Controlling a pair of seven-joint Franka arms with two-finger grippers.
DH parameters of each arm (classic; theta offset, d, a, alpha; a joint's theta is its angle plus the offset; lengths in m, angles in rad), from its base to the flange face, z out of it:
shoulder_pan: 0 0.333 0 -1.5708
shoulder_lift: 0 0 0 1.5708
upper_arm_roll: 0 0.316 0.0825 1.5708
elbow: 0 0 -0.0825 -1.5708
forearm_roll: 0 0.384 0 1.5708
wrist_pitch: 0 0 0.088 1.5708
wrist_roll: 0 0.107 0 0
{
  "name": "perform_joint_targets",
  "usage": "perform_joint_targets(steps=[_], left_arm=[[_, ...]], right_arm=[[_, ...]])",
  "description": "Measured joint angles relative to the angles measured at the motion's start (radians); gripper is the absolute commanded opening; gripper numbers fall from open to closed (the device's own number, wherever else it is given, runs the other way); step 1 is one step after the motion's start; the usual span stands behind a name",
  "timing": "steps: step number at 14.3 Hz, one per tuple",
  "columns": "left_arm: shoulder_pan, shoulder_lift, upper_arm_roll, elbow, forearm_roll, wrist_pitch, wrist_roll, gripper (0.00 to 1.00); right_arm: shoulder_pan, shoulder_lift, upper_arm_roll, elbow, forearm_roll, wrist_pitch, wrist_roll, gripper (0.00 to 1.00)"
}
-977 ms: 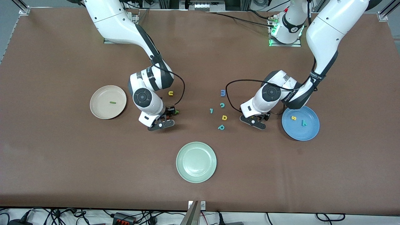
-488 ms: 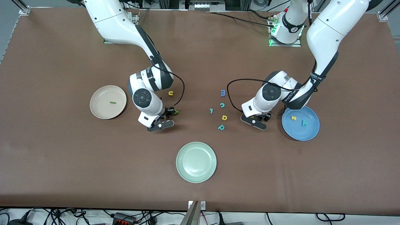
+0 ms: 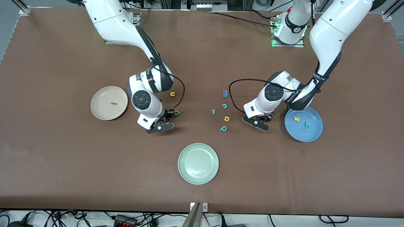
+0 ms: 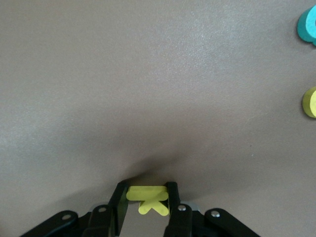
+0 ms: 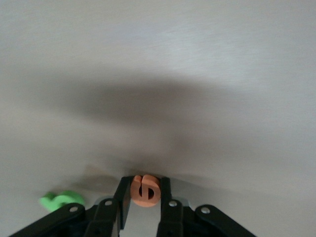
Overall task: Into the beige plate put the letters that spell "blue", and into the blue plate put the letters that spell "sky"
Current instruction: 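Place the orange e on the beige plate while the left gripper places k on blue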
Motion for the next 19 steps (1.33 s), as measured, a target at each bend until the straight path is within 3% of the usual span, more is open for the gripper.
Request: perform_joint_targets(steps=[3,6,9,13,14,15,17,19], left_arm=[[0.003,-0.013,0.0,0.014,0.002,-0.043,0.0,0.15],[0.01,-0.077,-0.002,0.068,0.003,-0.2,0.007,0.13],[0.023,-0.125,-0.003,0.156,0.003,-0.411,0.111,0.13],[0.13,-0.124,0.0,0.182,0.003,-0.477,0.291,0.17],[0.161,-0.113,0.0,0.181,0.003,-0.477,0.327,0.38],[0.185,-0.1,0.0,0.18,0.003,-0.476,0.35,0.95],[0.205,-0.082,0.0,0.181,0.003,-0.472,0.356,1.0],[0.202,-0.08,-0.009,0.186,0.0,-0.471,0.356,1.0]], right_arm=[[-0.002,-0.034,-0.097,0.01,-0.002,-0.145,-0.003,0.18],[-0.008,-0.101,-0.175,-0.001,-0.004,-0.298,-0.005,0.18],[-0.027,-0.177,-0.229,-0.11,-0.008,-0.329,-0.076,0.18],[-0.112,-0.253,-0.26,-0.289,-0.008,-0.327,-0.227,0.19],[-0.123,-0.267,-0.26,-0.321,-0.008,-0.324,-0.237,0.24],[-0.124,-0.277,-0.26,-0.345,-0.008,-0.316,-0.239,0.4],[-0.118,-0.283,-0.256,-0.382,-0.008,-0.276,-0.239,1.0],[-0.114,-0.283,-0.253,-0.407,-0.008,-0.241,-0.239,1.0]])
